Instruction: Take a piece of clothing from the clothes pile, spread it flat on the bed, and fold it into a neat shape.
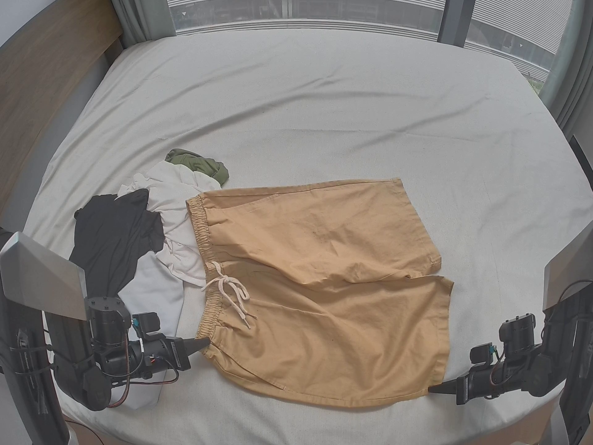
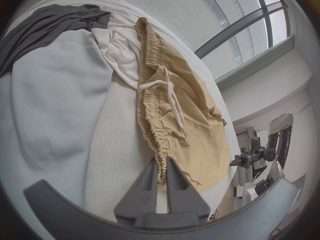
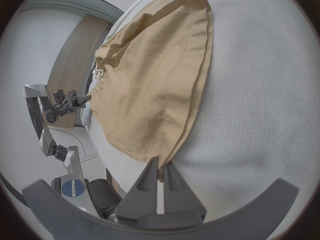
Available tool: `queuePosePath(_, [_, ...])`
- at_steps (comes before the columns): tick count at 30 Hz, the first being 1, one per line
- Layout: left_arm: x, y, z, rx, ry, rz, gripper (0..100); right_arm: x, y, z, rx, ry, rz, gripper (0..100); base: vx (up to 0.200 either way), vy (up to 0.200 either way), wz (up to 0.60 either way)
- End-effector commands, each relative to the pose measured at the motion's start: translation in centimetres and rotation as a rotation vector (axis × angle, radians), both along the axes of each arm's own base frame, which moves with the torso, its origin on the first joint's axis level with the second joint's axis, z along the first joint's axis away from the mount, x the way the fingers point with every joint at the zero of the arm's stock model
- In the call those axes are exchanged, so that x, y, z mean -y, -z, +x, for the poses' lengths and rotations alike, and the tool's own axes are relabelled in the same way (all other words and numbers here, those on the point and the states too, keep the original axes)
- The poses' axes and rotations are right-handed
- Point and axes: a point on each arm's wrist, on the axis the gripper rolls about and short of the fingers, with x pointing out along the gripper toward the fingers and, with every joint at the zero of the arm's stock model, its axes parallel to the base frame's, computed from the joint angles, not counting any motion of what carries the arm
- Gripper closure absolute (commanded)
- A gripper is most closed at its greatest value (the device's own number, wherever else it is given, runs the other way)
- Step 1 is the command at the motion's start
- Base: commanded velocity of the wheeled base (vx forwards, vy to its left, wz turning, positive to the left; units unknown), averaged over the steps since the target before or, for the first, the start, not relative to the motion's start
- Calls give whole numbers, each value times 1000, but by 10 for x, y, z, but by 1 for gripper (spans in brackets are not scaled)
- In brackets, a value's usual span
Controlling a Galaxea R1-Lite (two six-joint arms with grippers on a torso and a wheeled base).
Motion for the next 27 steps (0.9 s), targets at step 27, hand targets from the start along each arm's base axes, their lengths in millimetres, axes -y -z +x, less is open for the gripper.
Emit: queuePosePath(27, [-11, -42, -61, -152, 20, -46, 100, 7, -48, -25, 45, 21, -4, 100, 0, 0, 0])
